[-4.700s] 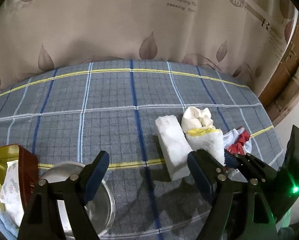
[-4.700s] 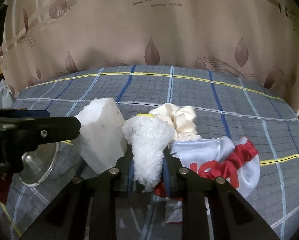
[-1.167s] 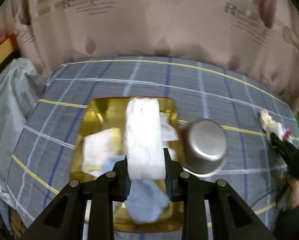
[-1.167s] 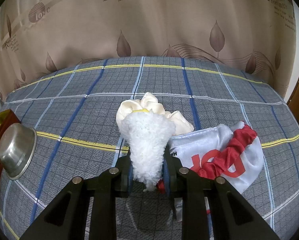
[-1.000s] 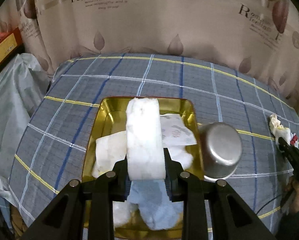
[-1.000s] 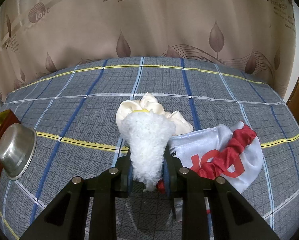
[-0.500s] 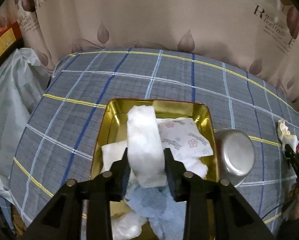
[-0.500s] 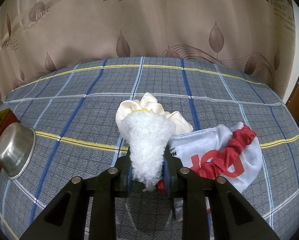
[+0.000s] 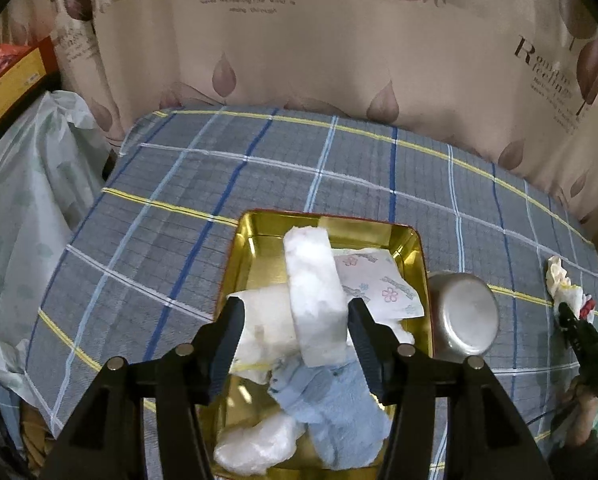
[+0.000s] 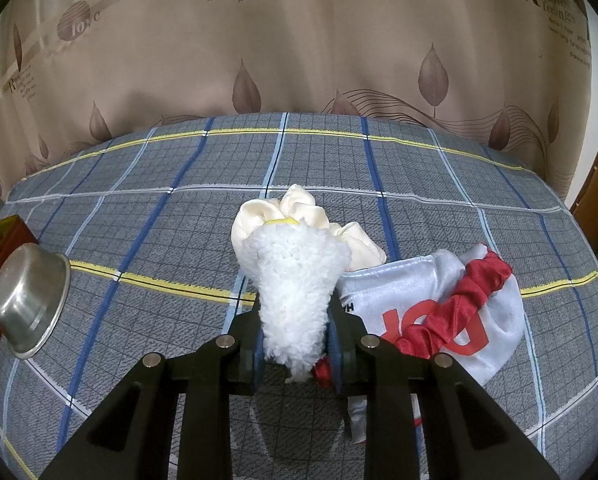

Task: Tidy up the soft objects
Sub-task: 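Lower the foam block into the gold tray and open the left tool, then carry the white fluffy cloth into the gold tray and open the right tool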

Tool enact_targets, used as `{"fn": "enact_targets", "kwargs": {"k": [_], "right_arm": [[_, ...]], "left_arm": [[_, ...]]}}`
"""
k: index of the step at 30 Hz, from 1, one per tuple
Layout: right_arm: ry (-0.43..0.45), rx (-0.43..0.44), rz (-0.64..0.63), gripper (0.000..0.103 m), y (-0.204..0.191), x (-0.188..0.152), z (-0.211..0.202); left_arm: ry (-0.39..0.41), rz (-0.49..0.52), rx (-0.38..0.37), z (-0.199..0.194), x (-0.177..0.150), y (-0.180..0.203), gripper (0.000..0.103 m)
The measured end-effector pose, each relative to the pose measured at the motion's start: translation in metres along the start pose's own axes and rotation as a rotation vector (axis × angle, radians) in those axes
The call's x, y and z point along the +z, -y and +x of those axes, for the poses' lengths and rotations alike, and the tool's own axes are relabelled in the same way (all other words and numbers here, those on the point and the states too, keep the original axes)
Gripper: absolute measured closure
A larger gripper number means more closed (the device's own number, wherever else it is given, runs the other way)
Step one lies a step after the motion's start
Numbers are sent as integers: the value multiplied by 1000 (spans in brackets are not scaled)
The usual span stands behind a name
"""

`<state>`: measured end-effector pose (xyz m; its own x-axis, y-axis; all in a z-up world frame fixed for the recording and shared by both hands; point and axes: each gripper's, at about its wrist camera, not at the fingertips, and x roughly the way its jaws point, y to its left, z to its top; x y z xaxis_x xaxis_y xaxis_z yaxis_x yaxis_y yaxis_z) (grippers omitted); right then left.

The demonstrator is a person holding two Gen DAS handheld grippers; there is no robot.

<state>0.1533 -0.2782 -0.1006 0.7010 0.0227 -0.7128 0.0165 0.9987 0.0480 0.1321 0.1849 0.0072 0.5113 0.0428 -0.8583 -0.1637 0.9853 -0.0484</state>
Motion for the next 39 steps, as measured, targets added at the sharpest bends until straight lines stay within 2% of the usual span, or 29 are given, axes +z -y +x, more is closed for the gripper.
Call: {"fn": "enact_targets", "kwargs": {"k": [6, 9, 14, 20, 24, 31, 39], "right_arm": [[3, -7, -8, 80, 0, 1, 0], [17, -4, -11, 80, -1, 0, -3], [103, 38, 3, 80, 3, -2, -21], [70, 97, 77, 81, 8, -11, -36], [42, 116, 85, 81, 1, -22, -50], [-1, 197, -40, 81, -57, -35, -72], [15, 366, -159, 81, -154, -14, -92]], "left_arm": [[20, 4, 41, -13, -13, -13, 48], [7, -4, 20, -16, -25, -20, 48], [14, 14, 28, -23, -51, -24, 48], [42, 50, 46, -31, -69, -22, 48], [55, 50, 23, -33, -76, -22, 48], [56, 25, 7, -29, -85, -28, 48], [92, -18, 40, -37, -89, -48, 48]]}}
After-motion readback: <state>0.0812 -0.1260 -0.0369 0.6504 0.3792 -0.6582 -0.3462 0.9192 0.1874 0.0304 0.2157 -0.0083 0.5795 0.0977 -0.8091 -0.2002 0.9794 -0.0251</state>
